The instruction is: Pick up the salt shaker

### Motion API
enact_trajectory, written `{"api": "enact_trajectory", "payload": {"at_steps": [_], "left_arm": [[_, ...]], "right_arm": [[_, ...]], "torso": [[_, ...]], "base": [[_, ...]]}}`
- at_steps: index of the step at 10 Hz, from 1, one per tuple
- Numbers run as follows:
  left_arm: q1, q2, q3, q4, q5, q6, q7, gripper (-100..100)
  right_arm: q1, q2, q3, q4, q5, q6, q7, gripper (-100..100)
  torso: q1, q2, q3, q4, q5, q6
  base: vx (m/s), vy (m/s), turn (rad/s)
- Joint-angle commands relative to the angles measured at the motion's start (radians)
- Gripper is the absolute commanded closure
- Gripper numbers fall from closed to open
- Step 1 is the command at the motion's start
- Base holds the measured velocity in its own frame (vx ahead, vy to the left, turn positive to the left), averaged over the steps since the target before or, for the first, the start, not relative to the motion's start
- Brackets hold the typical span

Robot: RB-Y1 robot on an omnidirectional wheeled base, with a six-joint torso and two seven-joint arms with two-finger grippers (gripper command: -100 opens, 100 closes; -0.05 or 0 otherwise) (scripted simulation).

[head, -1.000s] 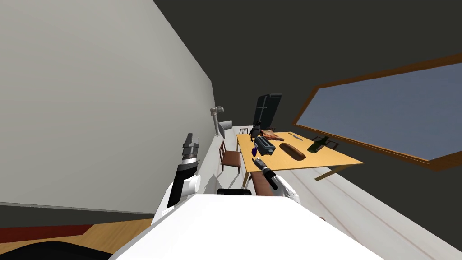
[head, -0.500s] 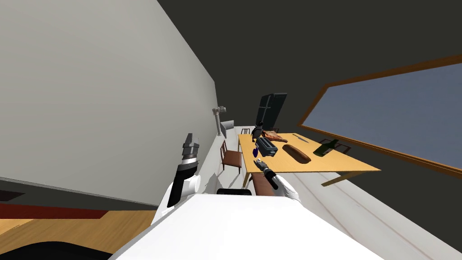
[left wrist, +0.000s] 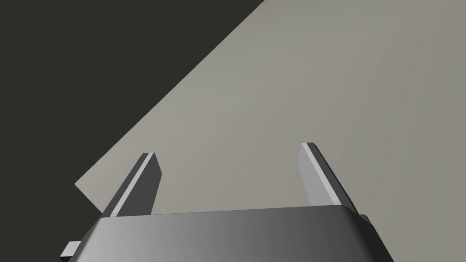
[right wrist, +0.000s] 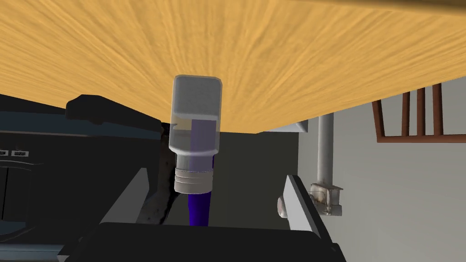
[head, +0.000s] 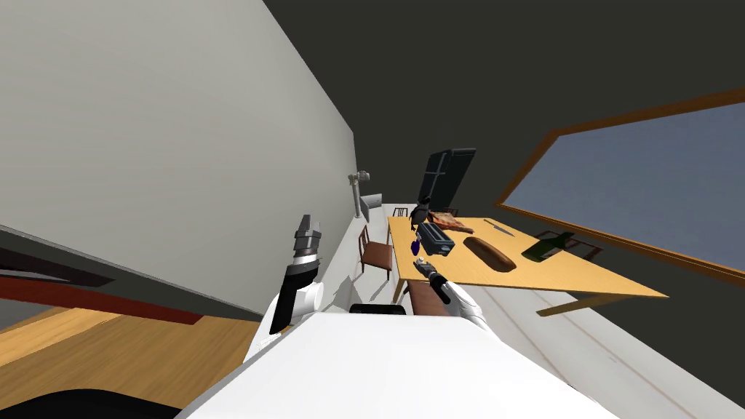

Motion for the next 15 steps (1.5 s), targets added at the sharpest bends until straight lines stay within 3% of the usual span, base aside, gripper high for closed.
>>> {"api": "enact_trajectory", "payload": {"at_steps": [1, 4, 6, 7, 8, 9, 15], "left_arm": [[0.0, 0.0, 0.0, 0.0, 0.0, 0.0, 0.0, 0], [0.0, 0.0, 0.0, 0.0, 0.0, 0.0, 0.0, 0], [0.0, 0.0, 0.0, 0.0, 0.0, 0.0, 0.0, 0], [0.0, 0.0, 0.0, 0.0, 0.0, 0.0, 0.0, 0], [0.0, 0.0, 0.0, 0.0, 0.0, 0.0, 0.0, 0], [0.0, 0.0, 0.0, 0.0, 0.0, 0.0, 0.0, 0], [0.0, 0.0, 0.0, 0.0, 0.0, 0.0, 0.0, 0]], "right_arm": [[-0.011, -0.019, 0.011, 0.024, 0.031, 0.022, -0.015, -100], [-0.042, -0.037, -0.003, 0.09, 0.08, 0.036, -0.018, -100], [-0.042, -0.036, -0.002, 0.088, 0.081, 0.038, -0.019, -100], [-0.043, -0.036, -0.003, 0.091, 0.082, 0.038, -0.019, 0], [-0.056, -0.038, -0.011, 0.122, 0.032, 0.028, 0.031, -100], [-0.056, -0.038, -0.011, 0.122, 0.025, 0.028, 0.039, -100], [-0.095, -0.046, -0.037, 0.217, -0.146, -0.003, 0.21, -100]], "torso": [[0.0, 0.0, 0.0, 0.0, 0.0, 0.0], [0.0, 0.0, 0.0, 0.0, 0.0, 0.0], [0.0, 0.0, 0.0, 0.0, 0.0, 0.0], [0.001, 0.0, 0.0, 0.0, 0.0, 0.001], [0.001, -0.001, 0.0, 0.0, 0.0, 0.001], [0.001, 0.0, 0.0, 0.0, 0.0, 0.001], [0.001, 0.0, 0.0, 0.0, 0.0, 0.001]], "base": [[-0.017, -0.017, 0.149], [-0.015, -0.018, 0.151], [-0.007, -0.013, 0.088], [0.0, 0.0, 0.0], [-0.006, 0.002, 0.06], [-0.006, 0.002, 0.045], [-0.007, 0.003, 0.051]]}}
